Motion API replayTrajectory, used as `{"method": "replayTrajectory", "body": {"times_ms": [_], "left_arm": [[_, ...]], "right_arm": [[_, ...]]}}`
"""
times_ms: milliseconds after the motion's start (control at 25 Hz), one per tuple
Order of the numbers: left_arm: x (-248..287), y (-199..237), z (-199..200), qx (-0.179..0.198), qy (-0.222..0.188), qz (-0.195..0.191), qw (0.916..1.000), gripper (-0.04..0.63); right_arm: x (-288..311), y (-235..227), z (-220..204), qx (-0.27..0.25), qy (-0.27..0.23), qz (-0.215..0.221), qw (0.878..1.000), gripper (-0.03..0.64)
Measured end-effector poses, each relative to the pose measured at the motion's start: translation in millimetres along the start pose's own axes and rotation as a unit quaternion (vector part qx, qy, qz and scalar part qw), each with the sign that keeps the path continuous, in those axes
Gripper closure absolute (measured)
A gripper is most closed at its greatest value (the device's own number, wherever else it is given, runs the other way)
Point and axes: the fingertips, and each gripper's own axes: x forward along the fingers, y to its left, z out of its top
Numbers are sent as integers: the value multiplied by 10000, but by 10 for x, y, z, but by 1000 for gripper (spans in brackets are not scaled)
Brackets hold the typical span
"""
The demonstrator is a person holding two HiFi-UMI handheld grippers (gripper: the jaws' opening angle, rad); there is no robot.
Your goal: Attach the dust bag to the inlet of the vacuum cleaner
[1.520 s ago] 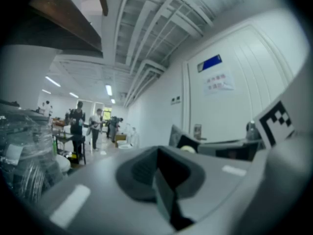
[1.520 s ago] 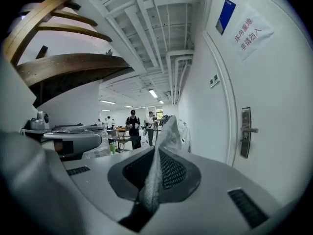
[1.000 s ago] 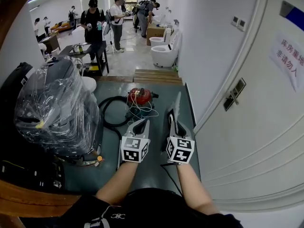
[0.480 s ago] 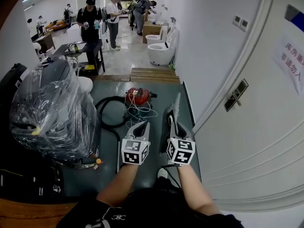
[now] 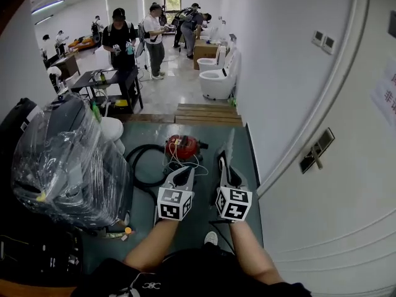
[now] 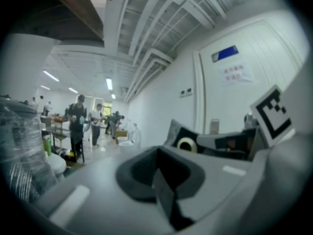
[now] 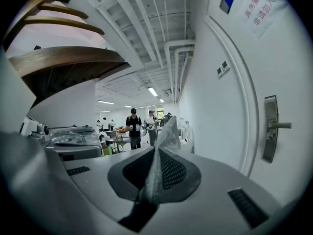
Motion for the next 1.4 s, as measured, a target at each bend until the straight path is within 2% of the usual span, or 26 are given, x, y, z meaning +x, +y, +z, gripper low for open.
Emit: {"method": "replayTrajectory", "body": {"times_ms": [280,520,760,960,1200,1400], "left_arm": [[1029,24,300,-57,-47,38,10000,598],[1678,16,334,-42,70,129,9999,597],[2010,56,247,13,286,257,9993,598],[2157,156,141,-80,408,326,9986,598],[2340,423,102,-263,424,449,9977,597],[2596,720,77,-401,367,372,9978,598]], "right_arm": [[795,-585,301,-20,3,116,9999,597],[1308,-923,368,-63,117,309,9994,597],[1634,-1161,311,68,232,417,9988,598],[1848,-1225,177,144,414,476,9979,597],[2170,-1163,130,90,591,571,9966,597],[2537,-1148,131,52,644,468,9968,597]]}}
